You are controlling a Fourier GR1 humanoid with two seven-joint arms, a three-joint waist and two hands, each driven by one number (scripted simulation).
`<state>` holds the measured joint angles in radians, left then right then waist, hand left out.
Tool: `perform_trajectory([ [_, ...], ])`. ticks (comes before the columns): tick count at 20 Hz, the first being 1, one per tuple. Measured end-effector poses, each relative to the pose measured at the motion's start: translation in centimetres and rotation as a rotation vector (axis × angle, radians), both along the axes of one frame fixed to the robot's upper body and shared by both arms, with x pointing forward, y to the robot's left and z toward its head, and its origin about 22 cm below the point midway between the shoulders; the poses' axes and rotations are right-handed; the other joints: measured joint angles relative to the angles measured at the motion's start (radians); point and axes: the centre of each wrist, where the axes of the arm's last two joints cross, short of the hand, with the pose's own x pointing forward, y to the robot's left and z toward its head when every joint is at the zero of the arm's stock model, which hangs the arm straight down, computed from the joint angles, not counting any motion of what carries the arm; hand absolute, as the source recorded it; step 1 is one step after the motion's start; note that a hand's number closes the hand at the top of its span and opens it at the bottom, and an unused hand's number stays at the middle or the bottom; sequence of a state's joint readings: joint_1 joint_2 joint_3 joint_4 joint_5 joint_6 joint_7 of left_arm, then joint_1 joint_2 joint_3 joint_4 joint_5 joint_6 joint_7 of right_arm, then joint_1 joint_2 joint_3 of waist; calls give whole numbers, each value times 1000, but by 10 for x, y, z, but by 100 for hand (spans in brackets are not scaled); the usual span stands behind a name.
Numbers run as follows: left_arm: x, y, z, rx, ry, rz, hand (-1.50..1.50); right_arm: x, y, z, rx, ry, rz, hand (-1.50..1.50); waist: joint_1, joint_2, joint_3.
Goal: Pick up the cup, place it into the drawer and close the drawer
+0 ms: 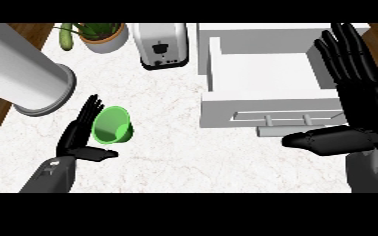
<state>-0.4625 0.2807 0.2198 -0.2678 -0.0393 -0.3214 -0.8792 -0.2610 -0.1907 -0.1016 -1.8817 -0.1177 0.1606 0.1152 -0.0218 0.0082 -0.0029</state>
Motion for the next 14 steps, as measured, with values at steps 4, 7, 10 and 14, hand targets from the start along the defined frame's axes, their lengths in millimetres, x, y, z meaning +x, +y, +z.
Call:
perform_trajectory([
  [4, -2, -3, -4, 7, -5, -2, -150, 3, 1, 2, 0, 4, 4, -150, -1, 1, 0],
  [7, -3, -6, -6, 2, -10, 1, -150, 7, 4, 7, 1, 1, 12, -150, -4, 3, -1],
  [10, -3, -12, -9, 4, -16, -9, -150, 4, 3, 7, -1, -2, 17, -150, -7, 3, -1],
  [14, 0, -22, -10, -2, -24, -25, -150, 6, 0, 6, -2, 3, 10, -150, -12, 6, -2],
])
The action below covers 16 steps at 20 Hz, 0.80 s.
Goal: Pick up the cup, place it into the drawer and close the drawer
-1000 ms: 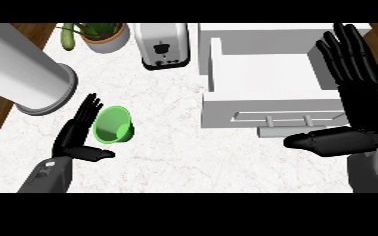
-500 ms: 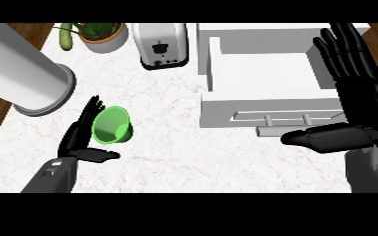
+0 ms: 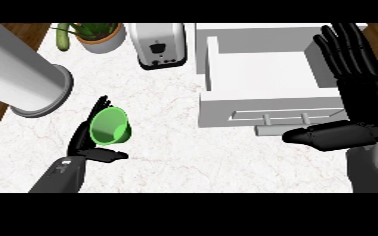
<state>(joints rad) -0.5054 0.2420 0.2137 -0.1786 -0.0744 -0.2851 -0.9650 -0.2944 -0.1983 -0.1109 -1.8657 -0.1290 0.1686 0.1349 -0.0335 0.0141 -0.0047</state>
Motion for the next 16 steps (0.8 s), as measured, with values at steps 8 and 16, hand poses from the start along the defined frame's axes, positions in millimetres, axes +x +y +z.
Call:
perform_trajectory([
  [8, 10, -16, 2, -74, 11, -68, 150, -2, 5, 1, -10, 5, 9, -150, -4, 1, -1],
  [16, 22, -23, 11, 0, -169, 0, 150, 3, -4, 2, -18, 4, -1, -150, 0, 2, 0],
])
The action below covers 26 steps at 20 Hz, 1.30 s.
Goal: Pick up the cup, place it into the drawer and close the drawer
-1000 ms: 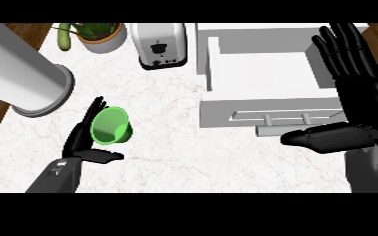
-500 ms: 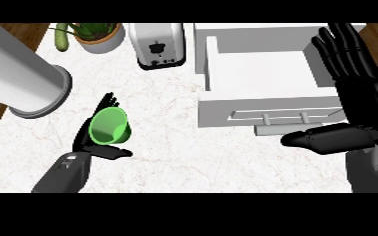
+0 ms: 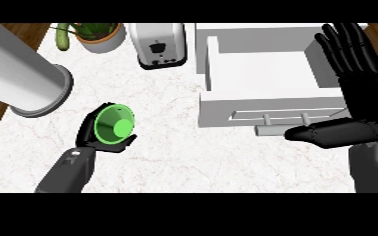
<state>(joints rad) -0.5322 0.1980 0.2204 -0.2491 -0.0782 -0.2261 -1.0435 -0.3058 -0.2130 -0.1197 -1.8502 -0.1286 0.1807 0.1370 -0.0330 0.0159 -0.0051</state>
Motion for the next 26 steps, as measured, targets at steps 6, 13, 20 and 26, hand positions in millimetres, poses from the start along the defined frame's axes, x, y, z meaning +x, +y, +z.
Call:
perform_trajectory([
  [6, 10, -10, 6, -66, -90, 88, 150, -3, -5, 0, 7, 1, -5, -150, 3, -4, 1],
  [13, 20, -15, 15, -140, -173, 218, 150, -8, -10, -1, 11, 10, -16, -150, 14, -10, 3],
  [20, 67, -56, 62, -160, -285, 93, 150, -4, -11, -3, -1, 14, -33, -150, 33, -18, 5],
  [26, 104, -106, 128, -157, -349, -36, 150, -3, -19, -9, -7, 21, -54, -150, 41, -23, 6],
])
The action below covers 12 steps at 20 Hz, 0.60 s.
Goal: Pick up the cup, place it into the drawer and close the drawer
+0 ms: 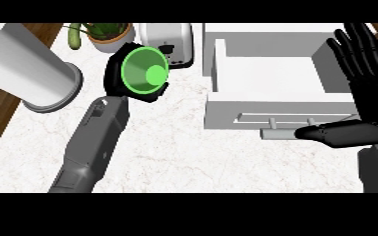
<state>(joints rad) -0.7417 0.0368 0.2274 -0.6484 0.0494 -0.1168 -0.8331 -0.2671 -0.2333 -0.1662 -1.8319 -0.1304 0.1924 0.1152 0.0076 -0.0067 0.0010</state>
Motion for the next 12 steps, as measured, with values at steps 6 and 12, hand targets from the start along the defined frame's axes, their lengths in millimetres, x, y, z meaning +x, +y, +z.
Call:
perform_trajectory([
  [6, 24, -50, 81, 42, -20, -49, 150, -3, -1, -2, 4, -5, -4, -150, -9, 0, 0],
  [12, 34, -98, 143, 104, -8, -38, 150, -2, 0, 1, 1, -15, -6, -150, -22, 5, 0],
])
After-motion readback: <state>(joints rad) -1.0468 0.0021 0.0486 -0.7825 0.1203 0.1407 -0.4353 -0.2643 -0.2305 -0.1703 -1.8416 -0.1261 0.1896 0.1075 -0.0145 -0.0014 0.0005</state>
